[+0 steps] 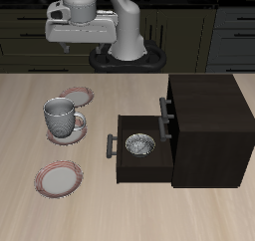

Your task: Place the porcelain mug that is on the plate onto the farthest plate relative to the robot

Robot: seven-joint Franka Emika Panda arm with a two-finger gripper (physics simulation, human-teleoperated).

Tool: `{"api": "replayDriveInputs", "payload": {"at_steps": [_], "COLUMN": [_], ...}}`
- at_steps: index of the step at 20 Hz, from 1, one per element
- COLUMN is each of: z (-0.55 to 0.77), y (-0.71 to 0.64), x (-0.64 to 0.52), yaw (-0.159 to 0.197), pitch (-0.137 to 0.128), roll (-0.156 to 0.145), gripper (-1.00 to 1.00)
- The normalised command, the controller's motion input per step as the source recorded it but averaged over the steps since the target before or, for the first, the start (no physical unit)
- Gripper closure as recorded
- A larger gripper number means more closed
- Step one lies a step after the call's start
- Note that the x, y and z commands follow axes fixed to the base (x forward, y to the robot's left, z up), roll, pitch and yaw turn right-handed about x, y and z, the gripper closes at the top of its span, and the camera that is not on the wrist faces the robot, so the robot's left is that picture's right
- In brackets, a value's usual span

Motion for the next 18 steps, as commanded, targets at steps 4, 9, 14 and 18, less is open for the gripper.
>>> {"api": "replayDriveInputs", "payload": {"at_steps": [4,9,14,18], "z": [0.04,0.02,-0.09,-0.01], "y": [-0.48,-0.48,-0.37,-0.22], "x": [0.1,0.12,0.1,0.05], "yaw": [0.004,0.01,0.012,0.028], "pitch": [-0.016,-0.031,0.015,0.002], "roll": [-0.014,0.019,-0.012,0.032], "gripper": [-1.0,-1.0,-1.0,-1.0]}}
